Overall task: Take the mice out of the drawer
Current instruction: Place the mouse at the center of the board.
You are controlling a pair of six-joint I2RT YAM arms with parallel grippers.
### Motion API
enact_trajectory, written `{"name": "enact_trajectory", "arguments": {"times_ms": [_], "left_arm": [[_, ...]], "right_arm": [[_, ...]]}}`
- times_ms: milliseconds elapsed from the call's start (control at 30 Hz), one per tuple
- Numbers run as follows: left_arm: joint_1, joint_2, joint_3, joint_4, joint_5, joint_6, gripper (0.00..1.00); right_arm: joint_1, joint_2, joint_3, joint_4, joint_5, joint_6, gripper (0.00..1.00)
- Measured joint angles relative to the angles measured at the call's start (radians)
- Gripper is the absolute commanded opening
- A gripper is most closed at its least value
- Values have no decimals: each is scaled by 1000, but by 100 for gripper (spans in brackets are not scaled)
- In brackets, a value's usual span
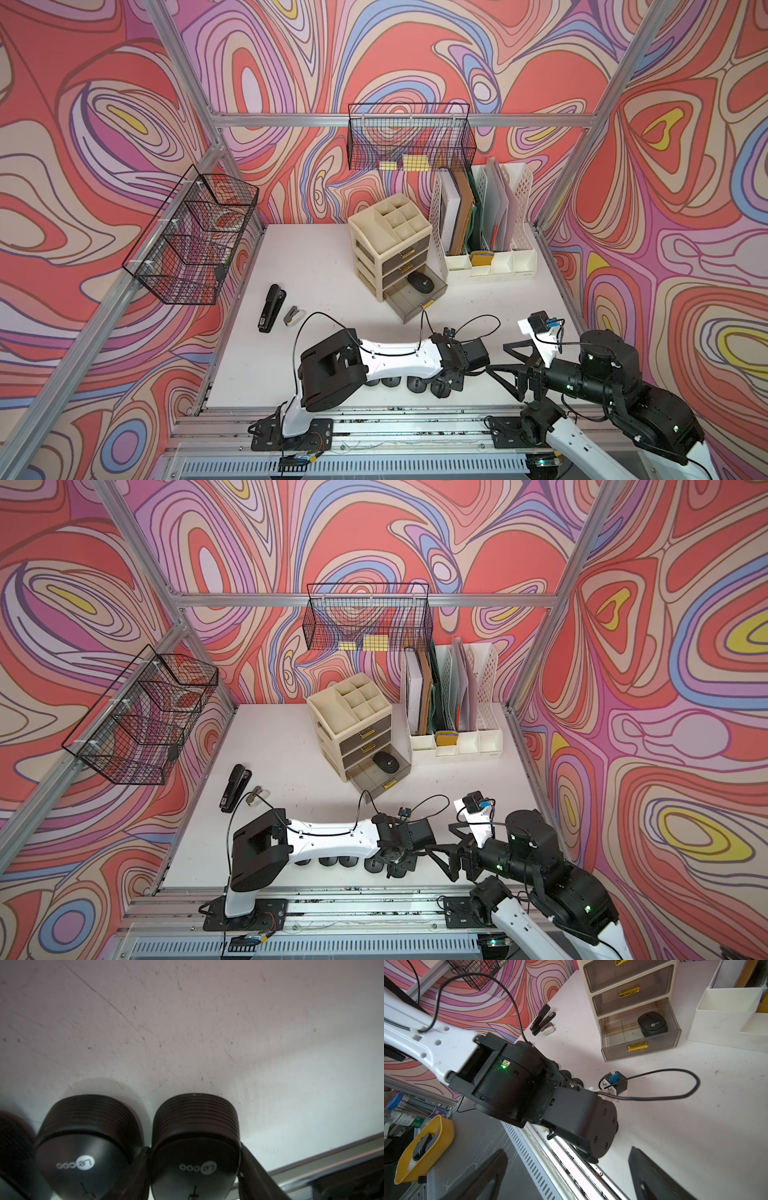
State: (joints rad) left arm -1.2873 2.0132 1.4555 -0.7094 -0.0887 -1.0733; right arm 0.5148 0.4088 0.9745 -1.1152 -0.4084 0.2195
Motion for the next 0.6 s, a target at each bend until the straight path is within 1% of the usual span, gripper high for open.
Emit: {"name": "enact_trajectory", "arguments": {"times_ms": [233, 467, 600], "left_arm": [[7, 8, 0, 12, 0, 3, 56], [17, 12, 0, 29, 0, 11, 62], [19, 13, 0, 32, 0, 17, 66]], "right_arm": [[0, 0, 0, 0, 2, 3, 96], [0, -6, 0, 0, 8, 6, 96], [0, -9, 0, 0, 10, 7, 96]]}}
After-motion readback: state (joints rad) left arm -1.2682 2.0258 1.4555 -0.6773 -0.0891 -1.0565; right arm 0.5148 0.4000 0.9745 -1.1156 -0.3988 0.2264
